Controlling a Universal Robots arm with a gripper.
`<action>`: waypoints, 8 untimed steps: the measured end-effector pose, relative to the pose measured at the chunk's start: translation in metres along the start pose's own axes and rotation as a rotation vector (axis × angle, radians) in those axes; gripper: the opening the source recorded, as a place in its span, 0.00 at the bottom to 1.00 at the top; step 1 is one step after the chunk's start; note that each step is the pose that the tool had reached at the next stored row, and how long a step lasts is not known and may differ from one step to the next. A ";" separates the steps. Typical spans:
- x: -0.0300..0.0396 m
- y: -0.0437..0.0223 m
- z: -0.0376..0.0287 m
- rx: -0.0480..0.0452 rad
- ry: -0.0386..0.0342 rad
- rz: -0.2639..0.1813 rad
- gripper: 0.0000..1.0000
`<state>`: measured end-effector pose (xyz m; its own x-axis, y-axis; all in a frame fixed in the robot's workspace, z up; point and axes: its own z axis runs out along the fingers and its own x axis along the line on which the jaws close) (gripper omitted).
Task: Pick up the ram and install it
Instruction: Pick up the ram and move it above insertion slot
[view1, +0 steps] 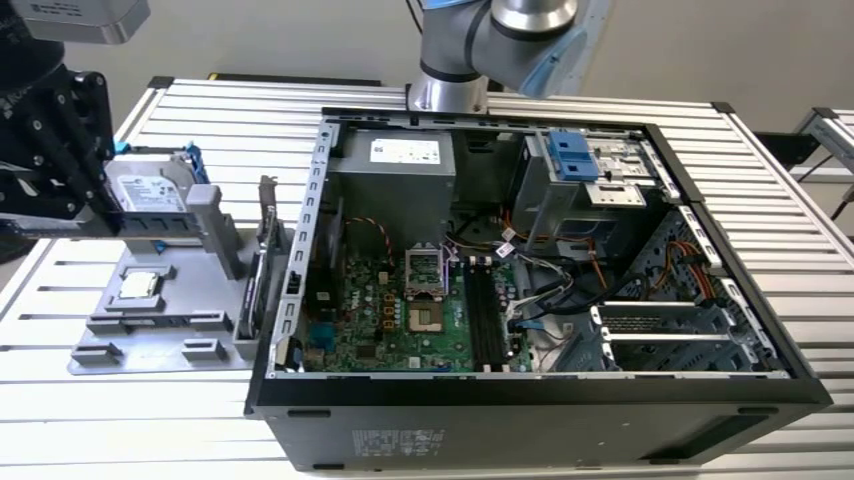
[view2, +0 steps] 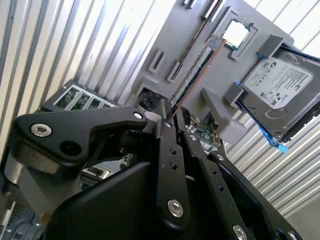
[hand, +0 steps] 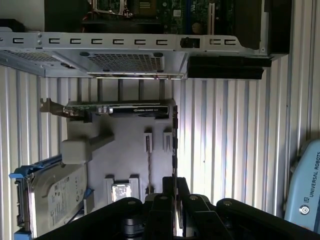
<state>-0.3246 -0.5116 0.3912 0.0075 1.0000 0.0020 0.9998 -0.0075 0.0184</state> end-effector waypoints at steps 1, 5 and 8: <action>0.0000 0.0006 0.0000 0.0000 0.0001 0.000 0.00; 0.0000 0.0029 0.0001 0.0000 0.0000 0.000 0.00; 0.0000 0.0045 0.0001 -0.0001 0.0001 0.000 0.00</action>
<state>-0.3201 -0.5116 0.3912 0.0076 1.0000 0.0020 0.9998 -0.0076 0.0184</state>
